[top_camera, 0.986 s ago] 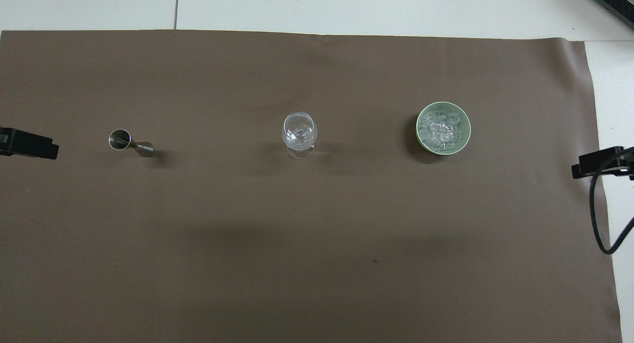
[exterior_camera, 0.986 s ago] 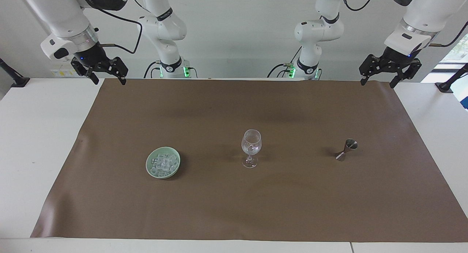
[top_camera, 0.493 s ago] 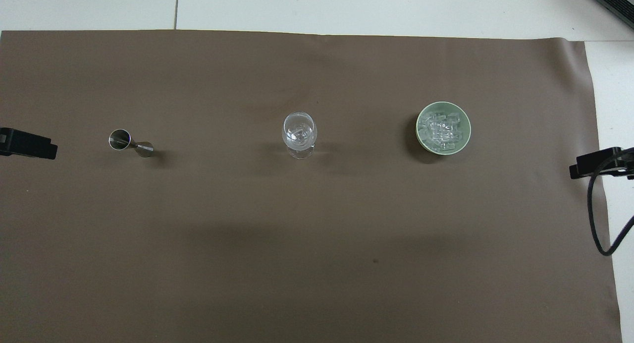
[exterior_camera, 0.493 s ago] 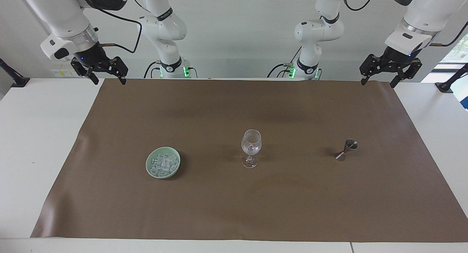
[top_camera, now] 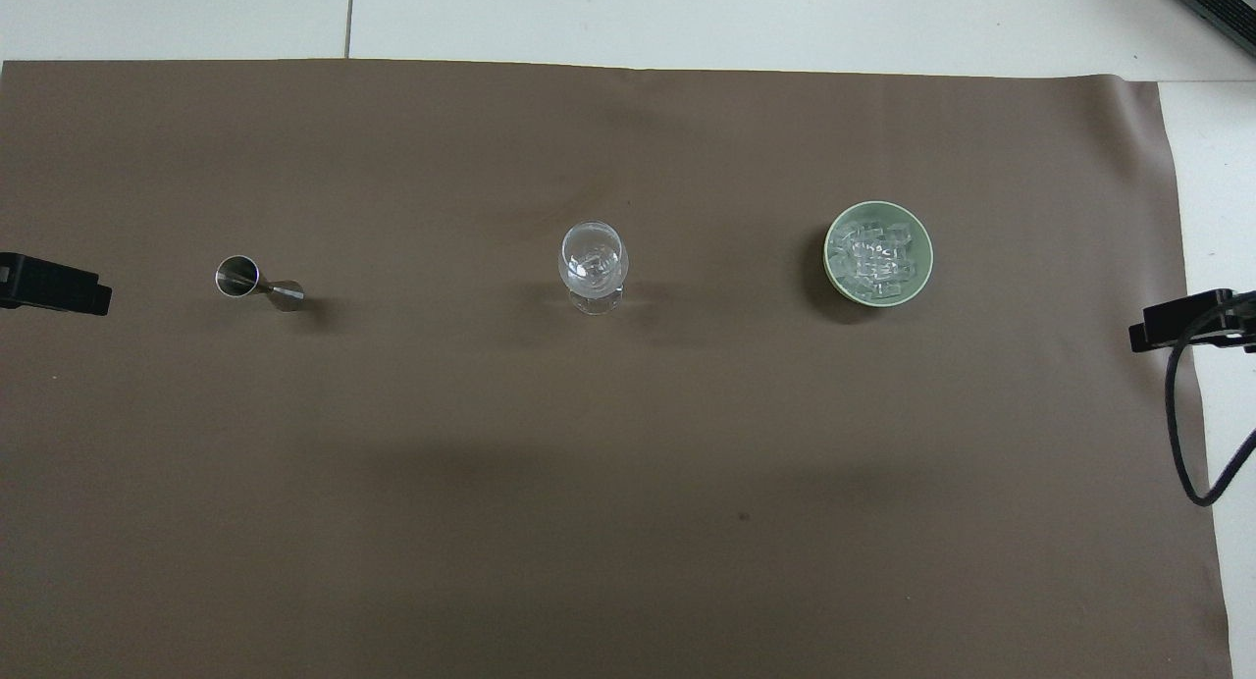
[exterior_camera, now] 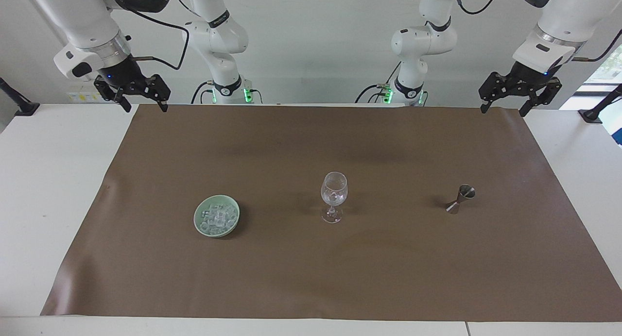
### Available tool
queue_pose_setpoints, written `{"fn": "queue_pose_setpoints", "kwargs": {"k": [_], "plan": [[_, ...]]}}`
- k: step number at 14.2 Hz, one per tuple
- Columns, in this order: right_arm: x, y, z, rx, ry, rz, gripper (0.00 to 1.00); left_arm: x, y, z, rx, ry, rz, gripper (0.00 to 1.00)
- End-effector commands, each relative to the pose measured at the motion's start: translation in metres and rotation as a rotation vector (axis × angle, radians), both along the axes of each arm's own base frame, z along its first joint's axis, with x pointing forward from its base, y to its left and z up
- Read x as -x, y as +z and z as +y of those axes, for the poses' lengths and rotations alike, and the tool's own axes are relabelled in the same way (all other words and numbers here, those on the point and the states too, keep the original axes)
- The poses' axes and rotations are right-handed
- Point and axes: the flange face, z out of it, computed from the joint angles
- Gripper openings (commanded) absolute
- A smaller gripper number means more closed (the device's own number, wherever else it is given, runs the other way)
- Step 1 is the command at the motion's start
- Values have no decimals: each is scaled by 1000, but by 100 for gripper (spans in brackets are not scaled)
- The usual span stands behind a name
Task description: Pour wine and add ice with both arms
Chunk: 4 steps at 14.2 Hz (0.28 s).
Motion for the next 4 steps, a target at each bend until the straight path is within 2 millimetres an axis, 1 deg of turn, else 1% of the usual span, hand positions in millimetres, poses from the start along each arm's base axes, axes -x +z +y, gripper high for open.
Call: {"fn": "queue_pose_setpoints", "kwargs": {"k": [1, 2, 4], "plan": [[-2, 9, -3, -4, 6, -26, 100, 5, 4, 4, -13, 3, -5, 100], [-2, 15, -4, -4, 6, -37, 100, 5, 4, 4, -13, 1, -5, 100], [-3, 14, -4, -6, 5, -36, 100, 5, 4, 4, -13, 3, -5, 100]]}}
